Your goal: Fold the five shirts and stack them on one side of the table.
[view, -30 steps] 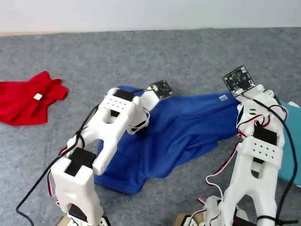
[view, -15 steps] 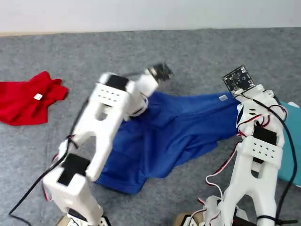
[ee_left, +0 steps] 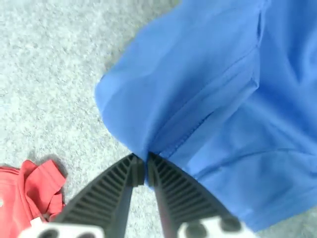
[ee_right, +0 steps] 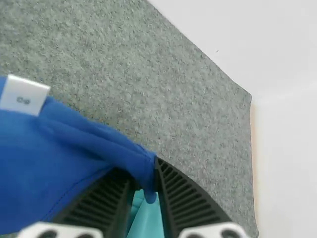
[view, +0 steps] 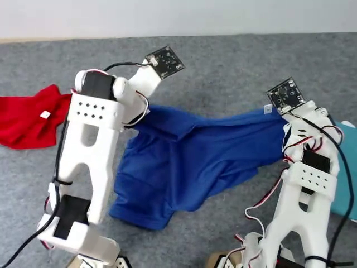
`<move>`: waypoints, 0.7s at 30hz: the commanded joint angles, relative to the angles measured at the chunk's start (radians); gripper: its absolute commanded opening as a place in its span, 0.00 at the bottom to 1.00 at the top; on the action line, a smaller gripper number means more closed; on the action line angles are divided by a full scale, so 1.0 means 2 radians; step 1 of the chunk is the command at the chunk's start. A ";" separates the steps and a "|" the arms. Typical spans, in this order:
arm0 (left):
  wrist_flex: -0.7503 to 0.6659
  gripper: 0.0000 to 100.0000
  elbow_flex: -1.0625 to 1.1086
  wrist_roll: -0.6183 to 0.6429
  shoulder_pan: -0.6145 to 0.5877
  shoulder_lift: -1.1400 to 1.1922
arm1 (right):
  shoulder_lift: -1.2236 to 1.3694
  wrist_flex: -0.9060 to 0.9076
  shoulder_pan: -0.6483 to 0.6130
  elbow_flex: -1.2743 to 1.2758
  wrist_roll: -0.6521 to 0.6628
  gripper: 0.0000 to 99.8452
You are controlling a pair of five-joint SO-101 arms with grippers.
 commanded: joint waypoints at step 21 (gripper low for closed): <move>-0.012 0.16 0.158 -0.035 -0.002 -0.015 | -0.006 -0.007 0.005 -0.034 0.004 0.01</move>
